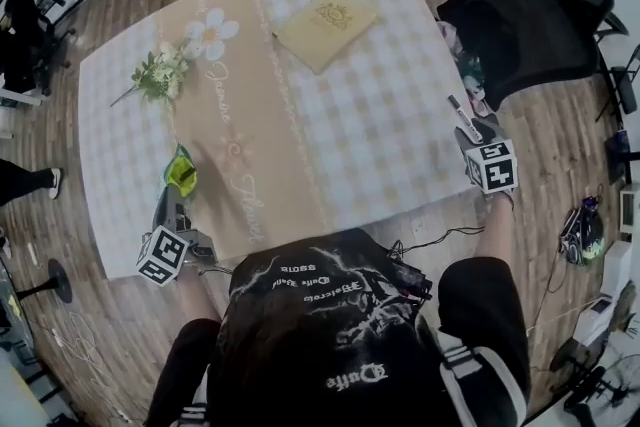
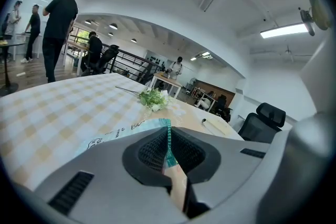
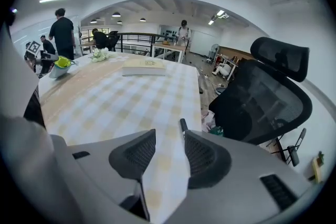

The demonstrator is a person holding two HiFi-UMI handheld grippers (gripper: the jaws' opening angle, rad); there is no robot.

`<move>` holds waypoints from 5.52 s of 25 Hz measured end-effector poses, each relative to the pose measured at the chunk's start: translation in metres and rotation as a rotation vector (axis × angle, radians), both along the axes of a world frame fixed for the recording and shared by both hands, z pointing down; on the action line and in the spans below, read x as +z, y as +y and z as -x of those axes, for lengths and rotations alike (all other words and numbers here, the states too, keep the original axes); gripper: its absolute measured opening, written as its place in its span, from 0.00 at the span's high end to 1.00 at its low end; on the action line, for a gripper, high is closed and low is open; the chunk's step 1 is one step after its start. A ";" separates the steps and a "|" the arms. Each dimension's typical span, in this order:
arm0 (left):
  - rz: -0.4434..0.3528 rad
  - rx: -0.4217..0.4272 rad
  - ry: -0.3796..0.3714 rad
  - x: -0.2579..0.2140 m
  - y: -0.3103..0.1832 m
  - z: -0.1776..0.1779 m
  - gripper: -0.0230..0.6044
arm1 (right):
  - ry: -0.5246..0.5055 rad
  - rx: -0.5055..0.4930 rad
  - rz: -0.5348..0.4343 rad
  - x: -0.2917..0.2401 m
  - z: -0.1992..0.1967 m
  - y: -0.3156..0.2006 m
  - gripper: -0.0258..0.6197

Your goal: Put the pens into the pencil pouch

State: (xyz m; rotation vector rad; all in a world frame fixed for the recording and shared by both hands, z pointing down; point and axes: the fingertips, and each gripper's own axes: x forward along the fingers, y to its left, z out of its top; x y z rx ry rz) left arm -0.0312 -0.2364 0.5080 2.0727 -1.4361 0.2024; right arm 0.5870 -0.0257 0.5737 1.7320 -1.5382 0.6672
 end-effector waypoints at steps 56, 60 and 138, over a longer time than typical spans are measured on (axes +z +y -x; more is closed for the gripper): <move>-0.013 -0.012 -0.009 -0.003 0.014 0.000 0.91 | 0.110 -0.160 -0.052 -0.052 0.070 -0.032 0.84; -0.017 0.023 -0.008 -0.006 0.014 0.002 0.91 | 0.120 -0.246 -0.073 -0.067 0.121 -0.055 0.84; -0.058 0.576 0.212 -0.035 0.034 0.031 0.91 | 0.246 -1.316 0.044 -0.040 0.660 -0.173 0.84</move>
